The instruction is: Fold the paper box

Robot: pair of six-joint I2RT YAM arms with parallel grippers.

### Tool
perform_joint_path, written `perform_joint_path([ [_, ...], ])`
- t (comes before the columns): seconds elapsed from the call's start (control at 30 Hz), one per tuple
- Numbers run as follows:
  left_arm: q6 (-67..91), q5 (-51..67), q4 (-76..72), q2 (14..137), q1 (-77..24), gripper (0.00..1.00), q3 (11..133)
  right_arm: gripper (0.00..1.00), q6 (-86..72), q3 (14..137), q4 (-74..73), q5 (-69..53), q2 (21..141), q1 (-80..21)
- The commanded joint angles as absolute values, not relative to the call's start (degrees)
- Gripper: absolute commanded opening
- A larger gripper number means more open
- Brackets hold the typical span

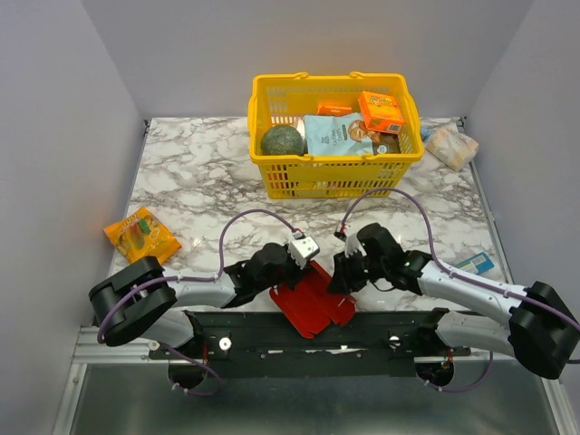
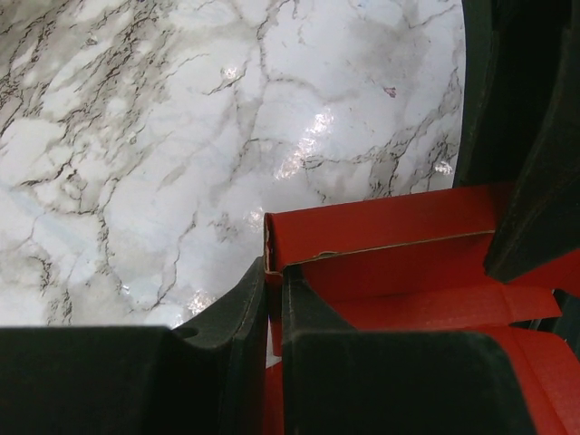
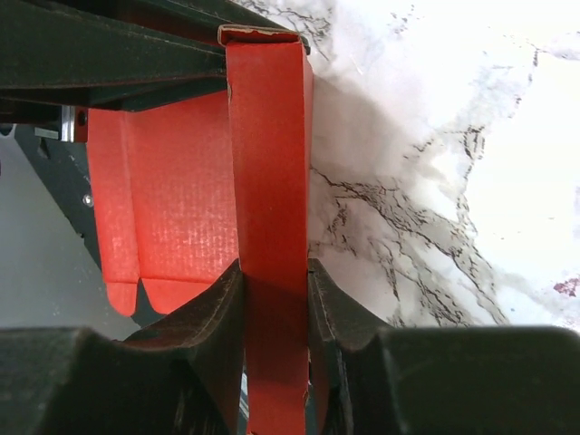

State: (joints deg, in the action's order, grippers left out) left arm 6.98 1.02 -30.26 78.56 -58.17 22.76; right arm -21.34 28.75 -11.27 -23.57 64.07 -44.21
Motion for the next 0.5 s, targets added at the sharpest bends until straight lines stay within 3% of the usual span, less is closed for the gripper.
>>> perform_joint_path([
  [0.0, 8.61, -1.75, -29.8, 79.89, -58.27, 0.21, 23.82, 0.33, -21.0, 29.09, -12.57, -19.78, 63.46, -44.38],
  [0.1, 8.7, -2.81, -29.27, 79.46, -58.18, 0.24, 23.56, 0.33, -20.92, 29.09, -12.92, -19.16, 62.84, -44.38],
  [0.47, 8.79, -6.14, -24.0, 82.26, -58.62, 0.06, 26.8, 0.3, -20.83, 29.09, -14.15, -17.4, 61.44, -44.38],
])
